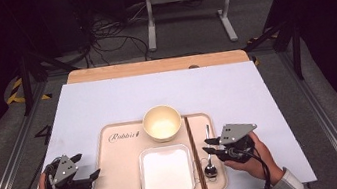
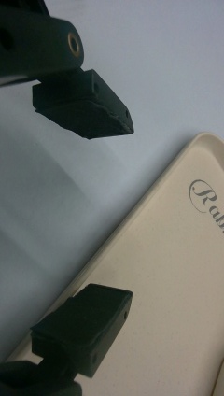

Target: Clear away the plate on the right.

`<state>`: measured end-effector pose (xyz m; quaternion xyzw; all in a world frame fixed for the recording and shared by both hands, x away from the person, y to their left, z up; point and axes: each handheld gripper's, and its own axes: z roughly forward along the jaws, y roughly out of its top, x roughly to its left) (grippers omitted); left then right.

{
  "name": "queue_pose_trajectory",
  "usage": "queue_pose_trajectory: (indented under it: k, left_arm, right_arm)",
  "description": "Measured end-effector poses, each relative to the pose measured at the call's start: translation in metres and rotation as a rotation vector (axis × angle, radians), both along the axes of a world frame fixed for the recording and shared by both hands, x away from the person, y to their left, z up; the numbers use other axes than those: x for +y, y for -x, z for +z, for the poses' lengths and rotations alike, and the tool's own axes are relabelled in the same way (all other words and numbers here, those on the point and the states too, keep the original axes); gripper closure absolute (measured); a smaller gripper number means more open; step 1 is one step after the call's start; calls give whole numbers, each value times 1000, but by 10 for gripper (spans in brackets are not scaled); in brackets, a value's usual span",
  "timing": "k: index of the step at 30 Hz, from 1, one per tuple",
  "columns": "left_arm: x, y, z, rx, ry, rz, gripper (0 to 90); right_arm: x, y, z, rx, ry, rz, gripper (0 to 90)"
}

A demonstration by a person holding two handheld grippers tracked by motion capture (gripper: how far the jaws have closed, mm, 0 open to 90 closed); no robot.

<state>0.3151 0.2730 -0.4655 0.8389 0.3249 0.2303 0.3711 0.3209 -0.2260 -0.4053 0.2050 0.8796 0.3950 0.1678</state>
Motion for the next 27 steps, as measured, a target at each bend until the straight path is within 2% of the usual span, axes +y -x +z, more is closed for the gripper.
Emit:
queue_pose_trajectory:
  k: [10,18,20,27]
  left_arm:
    - [0,1,0,-4,6,1,188]
    - [0,0,0,-4,-4,-1,188]
    - [0,0,0,-3,-4,-1,188]
    - [0,0,0,-2,-5,-1,188]
  right_arm:
    - [-24,-3,5,-43,-6,-87,687]
    - [-34,-5,5,-57,-4,-123,651]
    - [-41,-6,5,-68,-4,-148,613]
    - [-55,-9,1,-88,-10,-176,518]
